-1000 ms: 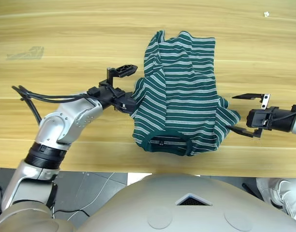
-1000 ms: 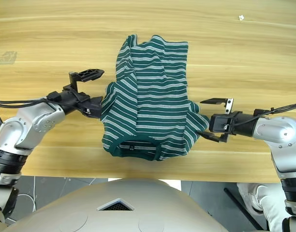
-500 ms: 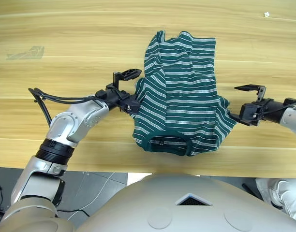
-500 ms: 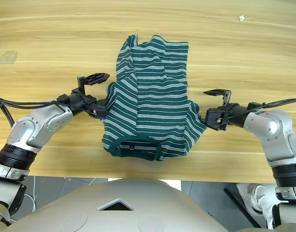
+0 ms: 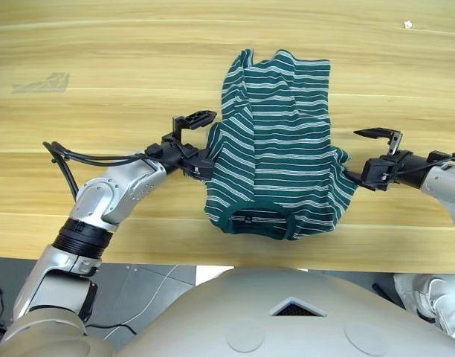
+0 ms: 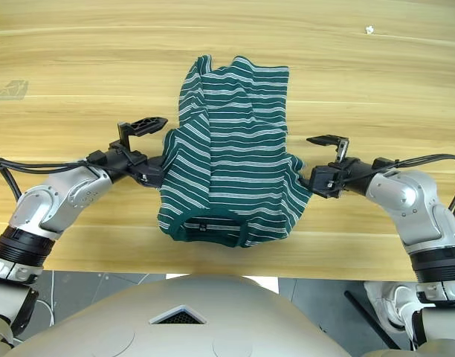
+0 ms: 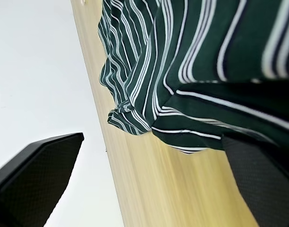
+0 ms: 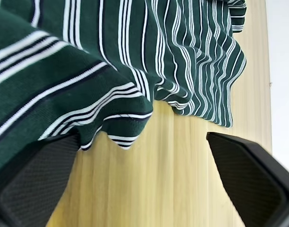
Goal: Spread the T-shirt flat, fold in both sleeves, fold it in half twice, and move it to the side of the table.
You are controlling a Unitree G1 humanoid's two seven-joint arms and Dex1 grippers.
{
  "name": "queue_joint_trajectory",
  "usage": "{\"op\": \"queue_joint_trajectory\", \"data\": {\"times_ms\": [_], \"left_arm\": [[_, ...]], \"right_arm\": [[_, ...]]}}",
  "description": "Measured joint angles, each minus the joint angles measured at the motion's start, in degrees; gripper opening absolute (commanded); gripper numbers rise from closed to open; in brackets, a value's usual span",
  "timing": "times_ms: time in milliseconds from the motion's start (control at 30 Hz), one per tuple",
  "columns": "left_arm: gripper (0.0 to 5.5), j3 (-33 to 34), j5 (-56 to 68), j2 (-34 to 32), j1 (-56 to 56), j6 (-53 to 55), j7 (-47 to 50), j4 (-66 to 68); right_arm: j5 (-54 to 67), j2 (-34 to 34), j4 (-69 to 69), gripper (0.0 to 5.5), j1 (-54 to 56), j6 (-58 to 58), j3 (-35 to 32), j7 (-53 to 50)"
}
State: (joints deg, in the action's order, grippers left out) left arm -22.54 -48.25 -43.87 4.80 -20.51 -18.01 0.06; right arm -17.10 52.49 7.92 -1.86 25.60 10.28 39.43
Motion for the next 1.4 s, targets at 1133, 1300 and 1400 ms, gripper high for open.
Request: {"op": "queue_joint_trajectory", "data": {"times_ms": [1133, 1300, 1400], "left_arm": [[5.40, 20.9, 8.0, -13.6, -22.1, 5.7, -8.0, -19.2], [5.40, 20.4, 7.9, -11.4, -18.3, 5.4, -7.9, -19.2], [5.40, 17.6, 7.8, -8.2, -11.5, 5.3, -7.5, -17.5]], "right_arm": [[-2.8, 9.9, 0.7, 4.92, 0.5, -2.8, -8.3, -2.5], [-4.5, 10.0, 0.3, 4.92, 3.8, -3.3, -8.1, -2.2], [-4.8, 9.1, -0.4, 4.92, 7.2, -3.6, -6.6, -1.6]]}}
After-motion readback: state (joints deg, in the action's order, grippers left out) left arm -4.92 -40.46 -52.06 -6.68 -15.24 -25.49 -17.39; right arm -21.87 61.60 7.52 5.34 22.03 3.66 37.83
